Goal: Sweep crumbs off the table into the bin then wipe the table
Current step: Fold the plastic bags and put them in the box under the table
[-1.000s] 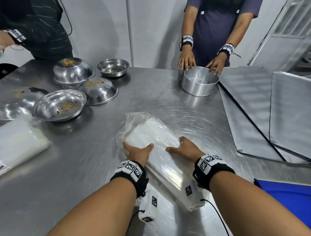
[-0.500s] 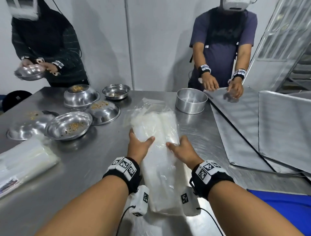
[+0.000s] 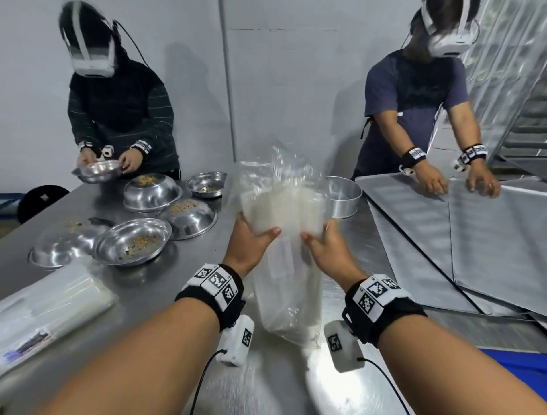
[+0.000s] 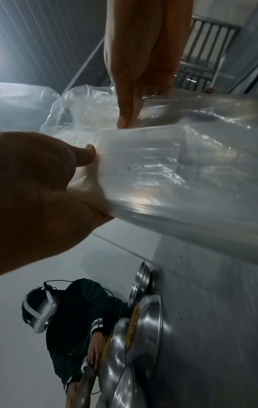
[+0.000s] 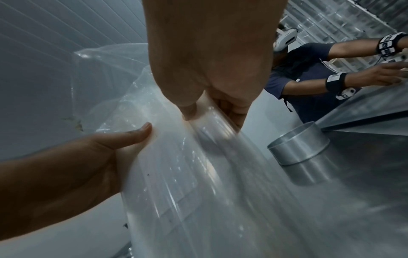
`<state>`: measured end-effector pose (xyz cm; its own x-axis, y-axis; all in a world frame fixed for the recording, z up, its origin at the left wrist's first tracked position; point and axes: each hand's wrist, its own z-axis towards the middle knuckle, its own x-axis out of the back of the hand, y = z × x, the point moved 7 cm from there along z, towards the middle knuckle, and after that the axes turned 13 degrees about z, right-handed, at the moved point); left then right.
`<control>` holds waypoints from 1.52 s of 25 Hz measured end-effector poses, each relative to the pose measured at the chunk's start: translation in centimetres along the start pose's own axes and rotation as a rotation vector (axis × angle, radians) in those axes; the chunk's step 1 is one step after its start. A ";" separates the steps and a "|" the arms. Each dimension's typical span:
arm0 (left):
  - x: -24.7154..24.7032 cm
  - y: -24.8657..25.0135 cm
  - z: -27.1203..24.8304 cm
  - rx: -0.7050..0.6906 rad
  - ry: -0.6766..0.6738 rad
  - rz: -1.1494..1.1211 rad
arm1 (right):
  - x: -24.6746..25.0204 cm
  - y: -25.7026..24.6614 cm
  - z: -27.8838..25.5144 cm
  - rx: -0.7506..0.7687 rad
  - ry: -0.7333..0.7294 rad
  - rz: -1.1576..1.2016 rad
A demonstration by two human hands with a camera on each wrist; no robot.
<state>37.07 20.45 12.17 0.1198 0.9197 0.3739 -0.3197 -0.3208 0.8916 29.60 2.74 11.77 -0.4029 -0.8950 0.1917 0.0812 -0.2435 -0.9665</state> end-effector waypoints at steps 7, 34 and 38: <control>0.9 -0.8 -0.7 0.062 -0.054 -0.024 | -0.2 -0.3 -1.0 0.020 -0.043 0.261; 3.2 3.3 4.0 0.335 -0.161 0.206 | 1.3 -5.1 3.2 0.004 0.101 0.211; 2.4 2.4 3.1 0.472 -0.358 0.377 | 1.7 -4.6 3.2 -0.110 0.084 0.076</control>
<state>39.47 21.22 16.02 0.4089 0.6213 0.6684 0.0320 -0.7418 0.6699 31.46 1.14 17.07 -0.4742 -0.8739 0.1071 0.0160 -0.1302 -0.9914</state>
